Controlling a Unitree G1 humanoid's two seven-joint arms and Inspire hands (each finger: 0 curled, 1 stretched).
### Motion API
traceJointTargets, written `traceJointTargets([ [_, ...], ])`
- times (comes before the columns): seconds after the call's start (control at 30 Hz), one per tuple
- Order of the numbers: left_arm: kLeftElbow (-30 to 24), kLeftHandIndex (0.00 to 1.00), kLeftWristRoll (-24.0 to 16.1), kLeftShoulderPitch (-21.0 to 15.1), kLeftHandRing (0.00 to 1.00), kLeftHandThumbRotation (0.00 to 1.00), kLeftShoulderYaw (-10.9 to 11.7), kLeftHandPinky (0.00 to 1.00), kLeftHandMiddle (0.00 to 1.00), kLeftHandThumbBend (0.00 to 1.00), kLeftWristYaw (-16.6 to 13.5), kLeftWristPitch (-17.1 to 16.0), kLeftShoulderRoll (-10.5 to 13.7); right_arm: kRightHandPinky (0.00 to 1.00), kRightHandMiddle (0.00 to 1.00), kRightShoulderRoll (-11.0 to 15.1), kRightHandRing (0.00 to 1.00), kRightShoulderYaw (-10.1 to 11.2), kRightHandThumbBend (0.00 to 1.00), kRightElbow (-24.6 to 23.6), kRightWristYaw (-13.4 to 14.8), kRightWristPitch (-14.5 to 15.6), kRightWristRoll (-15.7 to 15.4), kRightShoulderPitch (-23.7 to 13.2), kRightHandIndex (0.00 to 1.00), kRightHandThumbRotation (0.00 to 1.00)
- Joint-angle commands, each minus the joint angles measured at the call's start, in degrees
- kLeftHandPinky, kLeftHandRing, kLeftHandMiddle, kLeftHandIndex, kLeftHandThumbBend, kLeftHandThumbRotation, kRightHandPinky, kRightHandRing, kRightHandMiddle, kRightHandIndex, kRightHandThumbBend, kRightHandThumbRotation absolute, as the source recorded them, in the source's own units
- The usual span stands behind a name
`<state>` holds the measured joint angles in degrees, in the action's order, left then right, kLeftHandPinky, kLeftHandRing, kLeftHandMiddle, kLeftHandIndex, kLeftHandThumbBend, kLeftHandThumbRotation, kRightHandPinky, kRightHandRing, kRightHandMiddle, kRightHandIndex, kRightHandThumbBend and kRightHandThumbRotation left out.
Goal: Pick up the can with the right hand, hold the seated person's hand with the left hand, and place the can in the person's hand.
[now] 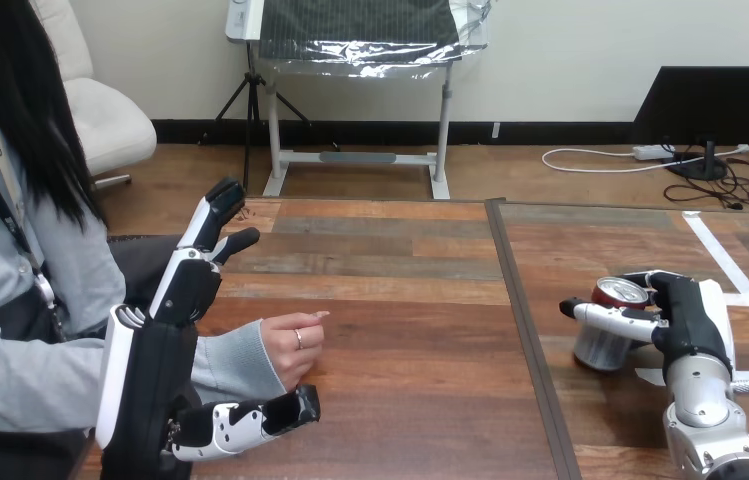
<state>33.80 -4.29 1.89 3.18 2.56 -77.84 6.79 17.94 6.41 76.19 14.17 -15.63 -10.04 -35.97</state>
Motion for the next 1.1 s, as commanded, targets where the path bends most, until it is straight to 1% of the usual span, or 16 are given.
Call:
traceJointTargets([
  [0.0,-2.2,0.91,0.5,-2.2,0.94,0.6,0.2,0.83,0.95,1.0,-0.3,-0.7,-0.1,0.48,0.55,-0.5,0.48,0.2,0.81,-1.0,0.3,-1.6,0.6,-3.9,0.54,0.0],
  [0.13,-2.5,0.91,0.3,-2.1,0.93,0.6,0.4,0.83,0.95,1.0,-0.4,-0.4,-0.3,0.49,0.55,-0.6,0.49,0.3,0.81,-1.2,0.6,-2.4,0.8,-3.8,0.54,0.0],
  [0.23,-2.3,0.91,0.4,-2.3,0.93,0.6,0.2,0.83,0.95,1.0,-0.4,-0.4,-0.2,0.47,0.55,-0.6,0.48,0.4,0.81,-1.4,0.7,-3.2,0.9,-3.7,0.54,0.0],
  [0.37,-2.2,0.91,0.4,-2.4,0.93,0.6,0.2,0.83,0.95,1.0,-0.4,-0.3,-0.2,0.41,0.56,-0.7,0.45,0.5,0.81,-1.5,0.6,-4.0,1.2,-3.6,0.54,0.0],
  [0.43,-2.2,0.91,0.3,-2.5,0.93,0.6,0.2,0.83,0.95,1.0,-0.4,-0.3,-0.2,0.4,0.56,-0.8,0.44,0.4,0.81,-1.6,0.6,-4.5,1.4,-3.5,0.53,0.0],
  [0.6,-2.1,0.91,-0.3,-2.6,0.93,0.6,0.6,0.82,0.95,1.0,-0.6,-0.1,-0.4,0.4,0.55,-0.9,0.45,0.4,0.8,-1.9,0.9,-5.9,1.5,-3.4,0.54,0.0],
  [0.73,-2.1,0.92,-0.2,-2.7,0.93,0.6,0.3,0.82,0.96,1.0,-0.4,0.3,0.0,0.41,0.55,-0.9,0.46,0.2,0.8,-2.1,0.9,-7.4,1.4,-3.3,0.54,0.0],
  [0.9,-2.1,0.92,-0.3,-2.8,0.93,0.6,0.3,0.82,0.96,1.0,-0.4,0.6,-0.1,0.4,0.54,-1.2,0.45,0.1,0.81,-2.4,1.5,-8.4,1.4,-3.3,0.53,0.0],
  [1.0,-1.6,0.91,0.1,-3.1,0.93,0.59,0.1,0.82,0.96,1.0,-0.3,0.4,0.1,0.4,0.54,-1.2,0.45,-0.4,0.81,-2.6,1.9,-9.5,0.8,-3.2,0.53,0.0],
  [1.07,-1.6,0.91,-0.5,-3.2,0.93,0.59,0.5,0.82,0.96,1.0,-0.5,0.5,0.0,0.39,0.54,-1.2,0.45,-0.7,0.81,-2.8,2.1,-10.6,0.5,-3.1,0.52,0.0],
])
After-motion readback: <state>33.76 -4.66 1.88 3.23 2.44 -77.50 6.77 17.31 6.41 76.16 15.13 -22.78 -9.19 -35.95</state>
